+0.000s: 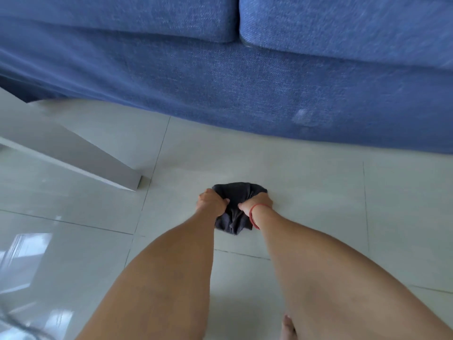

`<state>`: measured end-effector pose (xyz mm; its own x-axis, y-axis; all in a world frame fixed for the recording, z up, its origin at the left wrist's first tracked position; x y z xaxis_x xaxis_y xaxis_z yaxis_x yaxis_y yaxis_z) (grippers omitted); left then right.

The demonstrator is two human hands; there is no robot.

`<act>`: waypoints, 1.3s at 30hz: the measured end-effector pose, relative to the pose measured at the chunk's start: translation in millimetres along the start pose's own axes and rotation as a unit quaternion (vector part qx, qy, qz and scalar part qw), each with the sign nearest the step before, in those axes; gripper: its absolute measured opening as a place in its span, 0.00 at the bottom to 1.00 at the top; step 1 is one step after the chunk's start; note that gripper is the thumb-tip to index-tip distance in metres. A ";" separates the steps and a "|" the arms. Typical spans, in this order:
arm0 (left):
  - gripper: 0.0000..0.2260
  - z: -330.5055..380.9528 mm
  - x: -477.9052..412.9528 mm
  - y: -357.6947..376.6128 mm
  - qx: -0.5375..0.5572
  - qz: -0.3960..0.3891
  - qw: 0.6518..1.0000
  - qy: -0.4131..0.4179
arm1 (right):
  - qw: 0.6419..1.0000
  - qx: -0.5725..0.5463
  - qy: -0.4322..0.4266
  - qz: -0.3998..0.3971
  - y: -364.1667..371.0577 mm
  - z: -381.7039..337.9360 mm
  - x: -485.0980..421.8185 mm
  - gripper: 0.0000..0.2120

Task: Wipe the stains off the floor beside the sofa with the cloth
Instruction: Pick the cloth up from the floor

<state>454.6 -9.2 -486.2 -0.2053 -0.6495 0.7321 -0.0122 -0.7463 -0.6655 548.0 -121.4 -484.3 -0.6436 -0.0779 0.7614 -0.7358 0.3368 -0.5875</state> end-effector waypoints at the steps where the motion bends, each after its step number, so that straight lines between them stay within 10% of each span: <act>1: 0.31 -6.2 8.8 1.3 0.004 -0.011 1.000 -0.005 | 1.000 0.009 -0.003 -0.008 -0.6 5.6 9.8 0.25; 20: 0.14 -21.9 277.7 -281.2 0.346 0.298 0.869 0.193 | 0.911 -0.141 -0.375 0.097 -174.5 -130.9 319.0 0.22; 39: 0.14 -395.5 426.1 -352.1 0.380 0.534 0.755 -0.021 | 0.794 -0.029 -0.595 -0.120 62.0 -197.4 614.2 0.17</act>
<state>-15.6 34.4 2.6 0.3297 -0.9323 -0.1487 0.7069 0.3482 -0.6157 148.7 36.8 1.0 -0.2553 -0.9663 0.0316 -0.8789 0.2183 -0.4241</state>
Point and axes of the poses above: each hand's wrist, its own x-axis away from the middle knuckle, its own y-axis out of the palm, z = x × y, the point moved 5 cm from there along -x, towards the middle knuckle, and after that the axes turned 2 degrees about z, right-handed, at the moved point
